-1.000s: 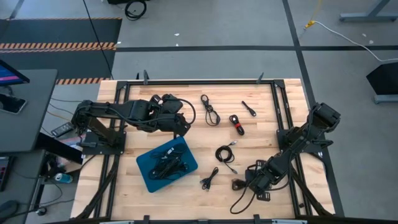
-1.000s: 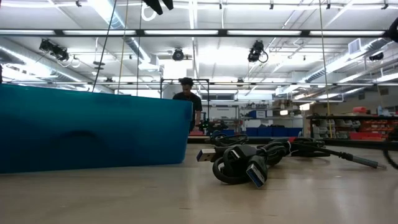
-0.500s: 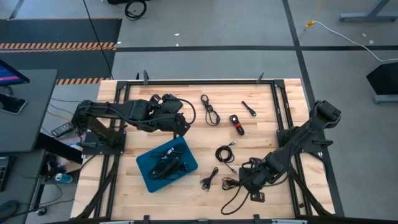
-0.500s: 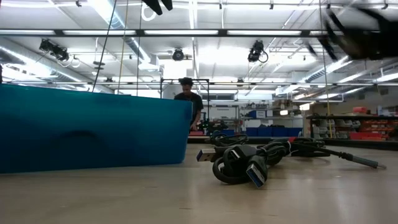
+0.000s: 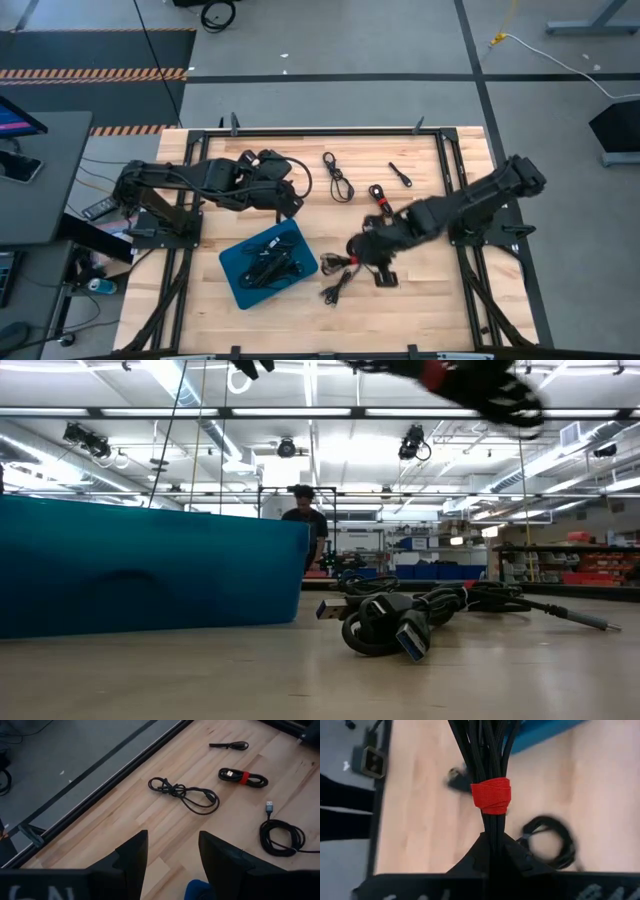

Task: Pick and place USB-C Cables
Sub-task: Put the black charger cable into the blue bin

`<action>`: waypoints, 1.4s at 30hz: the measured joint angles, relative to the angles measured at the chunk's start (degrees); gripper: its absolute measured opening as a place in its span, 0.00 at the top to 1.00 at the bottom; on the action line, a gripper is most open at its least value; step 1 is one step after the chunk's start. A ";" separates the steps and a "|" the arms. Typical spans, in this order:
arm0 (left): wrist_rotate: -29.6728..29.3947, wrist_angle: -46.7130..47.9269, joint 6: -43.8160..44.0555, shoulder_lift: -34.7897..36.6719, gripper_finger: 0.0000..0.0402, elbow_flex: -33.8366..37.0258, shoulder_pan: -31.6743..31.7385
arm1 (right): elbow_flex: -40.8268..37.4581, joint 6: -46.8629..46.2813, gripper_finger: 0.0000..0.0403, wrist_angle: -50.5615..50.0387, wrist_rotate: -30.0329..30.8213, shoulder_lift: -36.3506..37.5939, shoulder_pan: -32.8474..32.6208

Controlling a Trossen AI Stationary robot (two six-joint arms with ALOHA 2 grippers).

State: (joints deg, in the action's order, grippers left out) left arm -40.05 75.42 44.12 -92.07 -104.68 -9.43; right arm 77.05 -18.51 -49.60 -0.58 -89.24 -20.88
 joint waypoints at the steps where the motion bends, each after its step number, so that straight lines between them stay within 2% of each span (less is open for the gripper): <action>1: -0.02 0.10 0.00 0.11 0.54 -0.02 0.00 | -0.02 1.70 0.95 1.06 -0.46 -0.02 1.28; 7: 0.26 0.80 0.02 1.24 0.54 0.01 0.00 | 0.01 9.05 0.95 7.27 -5.60 -1.71 7.57; 11: 0.32 1.44 0.15 1.90 0.54 0.00 0.00 | -0.02 11.08 0.95 9.72 -7.47 -2.63 9.43; 15: 0.32 3.12 0.10 2.50 0.54 0.01 0.52 | 0.10 10.68 0.95 11.80 -11.14 -2.34 9.30; 19: 0.33 6.12 0.15 2.80 0.54 0.02 1.60 | 3.96 10.63 0.95 10.81 -10.90 -0.26 6.41; 28: 4.27 8.87 0.20 2.57 0.55 0.02 4.83 | 20.69 14.57 0.95 9.48 1.54 5.99 -2.03; 33: 8.83 8.68 0.15 1.38 0.60 1.14 6.23 | 26.77 20.39 0.95 9.75 9.82 10.49 -7.08; 38: 12.36 8.20 0.44 0.92 0.73 9.42 5.86 | 27.37 23.35 0.95 10.92 17.38 15.16 -11.55; 42: 17.66 4.07 2.79 0.93 0.93 19.40 4.85 | 27.37 23.30 0.95 9.96 22.54 16.69 -13.98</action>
State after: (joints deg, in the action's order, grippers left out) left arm -22.39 79.49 46.91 -91.14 -85.28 -4.58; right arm 104.42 4.79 -39.64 21.96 -72.54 -34.86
